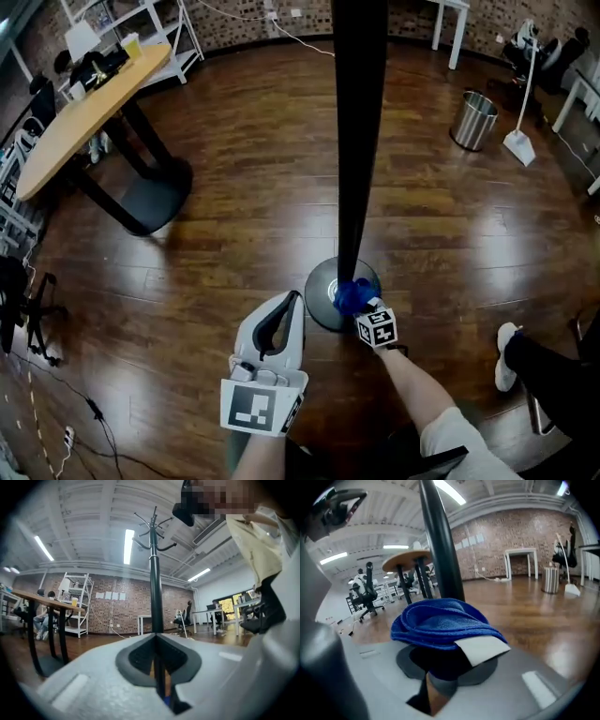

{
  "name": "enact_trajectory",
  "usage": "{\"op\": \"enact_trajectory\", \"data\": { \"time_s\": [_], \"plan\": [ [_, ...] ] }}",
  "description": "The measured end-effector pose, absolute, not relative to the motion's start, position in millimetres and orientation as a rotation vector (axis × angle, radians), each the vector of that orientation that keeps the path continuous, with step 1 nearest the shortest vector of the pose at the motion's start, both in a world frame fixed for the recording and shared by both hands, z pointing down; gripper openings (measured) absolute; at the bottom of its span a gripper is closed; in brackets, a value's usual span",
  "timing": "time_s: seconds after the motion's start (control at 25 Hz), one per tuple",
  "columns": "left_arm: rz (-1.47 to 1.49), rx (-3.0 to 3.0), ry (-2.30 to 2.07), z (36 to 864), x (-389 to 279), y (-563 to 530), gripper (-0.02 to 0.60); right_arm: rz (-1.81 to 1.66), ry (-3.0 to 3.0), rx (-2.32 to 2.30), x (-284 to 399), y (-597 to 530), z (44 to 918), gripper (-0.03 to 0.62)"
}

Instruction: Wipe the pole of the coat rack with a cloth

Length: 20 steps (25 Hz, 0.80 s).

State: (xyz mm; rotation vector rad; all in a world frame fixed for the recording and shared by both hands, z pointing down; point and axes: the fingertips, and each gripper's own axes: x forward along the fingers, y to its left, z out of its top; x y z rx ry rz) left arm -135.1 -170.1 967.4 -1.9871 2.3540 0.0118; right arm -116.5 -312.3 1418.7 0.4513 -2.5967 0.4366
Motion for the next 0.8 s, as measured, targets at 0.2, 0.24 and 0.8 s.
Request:
{"op": "enact_trajectory", "data": {
  "time_s": [0.2,0.24,0.8],
  "plan": [
    [-0.032,-1.862,2.397,1012.3,-170.1,-144.4,0.002,0.458,-2.579,0.414,-147.7,-286.2,1477.2,0.107],
    [-0.046,-1.843,2.411,1017.4,-177.9,-136.3,0.002,0.419,-2.647,0.365,-168.2,-276.4,1443.6,0.107],
    [0.071,-1.786,2.453,995.7,-186.2,-100.8,0.002,-0.434,-3.389,0.522,-166.5,-266.0,717.5,0.107]
  ]
}}
